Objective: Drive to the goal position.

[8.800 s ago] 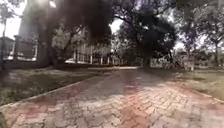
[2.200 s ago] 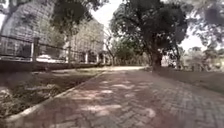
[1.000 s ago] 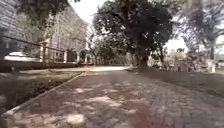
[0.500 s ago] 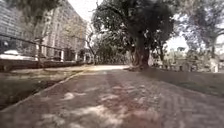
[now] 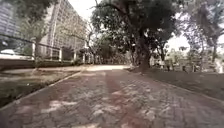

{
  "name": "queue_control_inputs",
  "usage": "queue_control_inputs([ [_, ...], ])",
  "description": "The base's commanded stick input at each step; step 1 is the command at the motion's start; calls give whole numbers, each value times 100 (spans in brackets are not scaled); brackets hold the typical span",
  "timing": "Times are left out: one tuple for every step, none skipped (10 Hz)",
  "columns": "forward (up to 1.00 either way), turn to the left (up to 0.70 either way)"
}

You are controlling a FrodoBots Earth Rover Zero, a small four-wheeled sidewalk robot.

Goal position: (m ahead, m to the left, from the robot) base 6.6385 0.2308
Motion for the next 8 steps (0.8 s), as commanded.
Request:
queue_control_inputs([
  [85, 0],
  [85, 0],
  [85, 0],
  [85, 0],
  [85, 0],
  [85, 0],
  [85, 0],
  [85, 0],
])
